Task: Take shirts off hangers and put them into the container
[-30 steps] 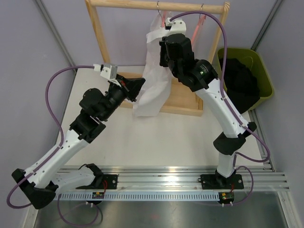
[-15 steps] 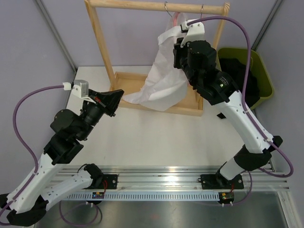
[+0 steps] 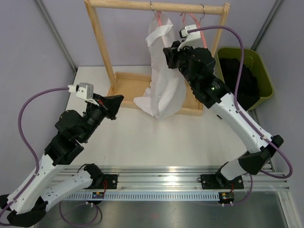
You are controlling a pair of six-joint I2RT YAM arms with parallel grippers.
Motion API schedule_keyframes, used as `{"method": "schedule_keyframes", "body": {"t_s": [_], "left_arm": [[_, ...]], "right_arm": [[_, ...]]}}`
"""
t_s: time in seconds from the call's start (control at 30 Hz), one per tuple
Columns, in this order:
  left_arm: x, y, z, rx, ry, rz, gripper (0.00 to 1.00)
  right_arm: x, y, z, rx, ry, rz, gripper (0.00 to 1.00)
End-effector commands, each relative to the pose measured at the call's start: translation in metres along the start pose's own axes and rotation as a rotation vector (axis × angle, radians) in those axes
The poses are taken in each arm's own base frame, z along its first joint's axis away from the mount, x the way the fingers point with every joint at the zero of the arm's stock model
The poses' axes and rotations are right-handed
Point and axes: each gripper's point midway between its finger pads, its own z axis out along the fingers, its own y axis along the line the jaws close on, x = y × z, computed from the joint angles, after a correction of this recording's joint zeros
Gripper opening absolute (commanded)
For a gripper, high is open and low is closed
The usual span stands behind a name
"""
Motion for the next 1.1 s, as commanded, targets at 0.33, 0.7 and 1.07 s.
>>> {"method": "schedule_keyframes", "body": {"t_s": [0.33, 0.7, 1.07], "left_arm": [[0.002, 0.005, -0.008, -0.011, -0.009, -0.001, 0.00], [0.002, 0.007, -0.009, -0.024, -0.005, 0.004, 0.00], [-0.014, -0.001, -0.015, 0.002, -0.029, 0.004, 0.00]], "right_arm": [[-0.136, 0.020, -0.141, -0.307, -0.560, 0.066, 0.00], [-0.130, 0.023, -0.120, -0.292, -0.488, 0.070, 0.00], [-0.086, 0.012, -0.145, -0.239, -0.048, 0.133, 0.00]]}}
